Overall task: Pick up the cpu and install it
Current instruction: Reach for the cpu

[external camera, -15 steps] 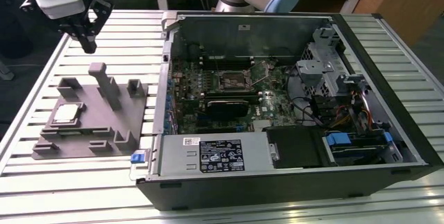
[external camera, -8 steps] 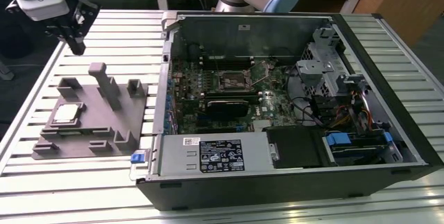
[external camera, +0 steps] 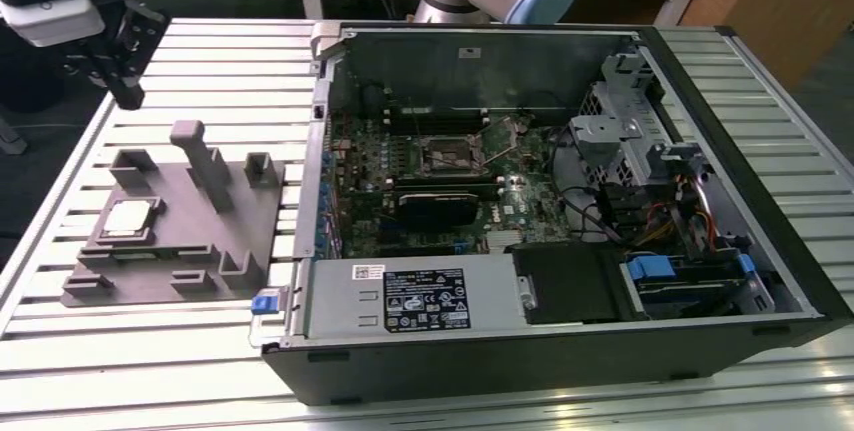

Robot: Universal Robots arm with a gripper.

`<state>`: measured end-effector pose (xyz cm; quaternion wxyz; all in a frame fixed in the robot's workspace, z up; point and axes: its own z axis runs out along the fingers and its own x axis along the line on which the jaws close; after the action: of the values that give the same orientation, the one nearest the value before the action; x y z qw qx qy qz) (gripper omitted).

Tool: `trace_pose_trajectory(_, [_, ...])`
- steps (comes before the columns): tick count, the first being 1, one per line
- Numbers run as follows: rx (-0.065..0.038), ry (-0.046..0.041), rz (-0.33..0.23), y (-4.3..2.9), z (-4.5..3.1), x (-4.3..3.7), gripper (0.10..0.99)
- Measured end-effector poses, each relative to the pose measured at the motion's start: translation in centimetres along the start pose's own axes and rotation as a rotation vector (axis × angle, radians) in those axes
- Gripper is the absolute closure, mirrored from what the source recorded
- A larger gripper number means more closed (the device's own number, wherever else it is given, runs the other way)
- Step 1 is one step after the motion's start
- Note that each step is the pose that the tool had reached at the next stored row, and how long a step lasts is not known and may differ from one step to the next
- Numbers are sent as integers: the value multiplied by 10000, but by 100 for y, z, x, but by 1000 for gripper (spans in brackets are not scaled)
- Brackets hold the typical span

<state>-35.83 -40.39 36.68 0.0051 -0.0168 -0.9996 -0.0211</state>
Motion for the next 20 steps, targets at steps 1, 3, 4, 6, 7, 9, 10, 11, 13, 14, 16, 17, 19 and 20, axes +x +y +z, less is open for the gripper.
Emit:
trace_pose_trajectory(1, [0,6,0,-1,4,25,980])
trace_pose_trajectory(3, [1,16,1,-3,12,74,980])
trace_pose_trajectory(4, [1,21,1,-4,16,100,980])
trace_pose_trajectory(6, [1,27,1,-6,23,146,980])
trace_pose_trajectory(7, [1,30,2,-7,26,168,980])
trace_pose_trajectory(9, [1,35,2,-8,31,206,980])
trace_pose_trajectory(10, [1,38,2,-9,34,224,980])
trace_pose_trajectory(11, [1,40,2,-10,37,241,980])
trace_pose_trajectory(13, [1,44,2,-11,42,276,980])
trace_pose_trajectory(14, [2,46,3,-11,45,293,980])
trace_pose_trajectory(16, [1,48,2,-13,51,324,980])
trace_pose_trajectory(17, [2,50,2,-14,54,338,980])
trace_pose_trajectory(19, [2,50,2,-15,62,369,980])
trace_pose_trajectory(20, [2,50,2,-16,66,384,980])
